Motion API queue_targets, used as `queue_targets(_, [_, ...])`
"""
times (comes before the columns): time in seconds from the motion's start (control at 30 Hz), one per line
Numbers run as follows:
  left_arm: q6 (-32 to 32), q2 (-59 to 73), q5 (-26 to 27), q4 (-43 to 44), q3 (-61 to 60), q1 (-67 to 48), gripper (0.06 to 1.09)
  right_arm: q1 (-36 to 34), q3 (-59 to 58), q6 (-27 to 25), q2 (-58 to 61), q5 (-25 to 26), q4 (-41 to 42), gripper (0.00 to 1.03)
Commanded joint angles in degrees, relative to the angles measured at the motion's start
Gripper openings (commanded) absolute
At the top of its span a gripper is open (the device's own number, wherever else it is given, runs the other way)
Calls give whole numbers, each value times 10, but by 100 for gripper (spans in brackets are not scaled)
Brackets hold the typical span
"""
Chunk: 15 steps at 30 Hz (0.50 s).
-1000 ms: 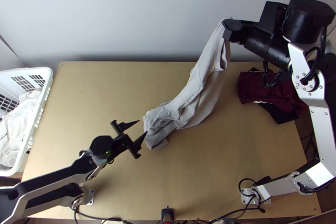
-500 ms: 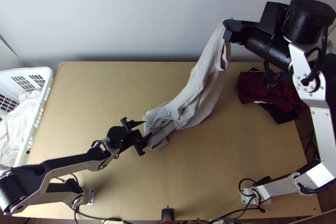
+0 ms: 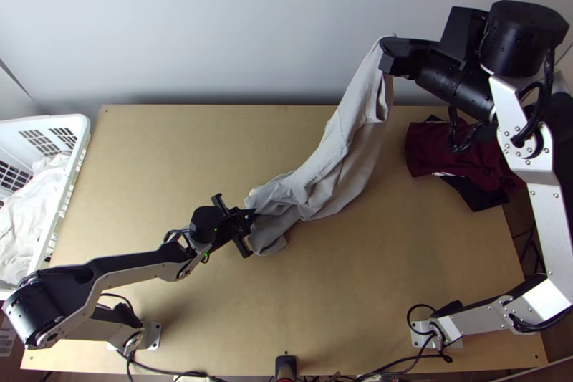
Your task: Fold the t-shirt
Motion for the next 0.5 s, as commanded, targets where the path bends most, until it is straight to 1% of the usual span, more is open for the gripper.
queue_targets(0.0, [-5, -6, 4, -3, -12, 2, 10, -3, -4, 0, -2, 3, 0, 3])
queue_targets(0.13, [-3, -70, 2, -10, -15, 24, 10, -8, -17, 0, -9, 3, 0, 3])
queue_targets(0.27, [3, -170, 0, -43, -9, 58, 10, -13, -30, -1, -21, 4, 0, 3])
queue_targets(0.33, [-1, -231, -4, -68, 7, 80, 10, -16, -34, -1, -29, 3, 0, 3])
queue_targets(0.47, [-29, -344, -6, -147, 52, 140, 10, -38, -75, 1, -74, 3, 0, 3])
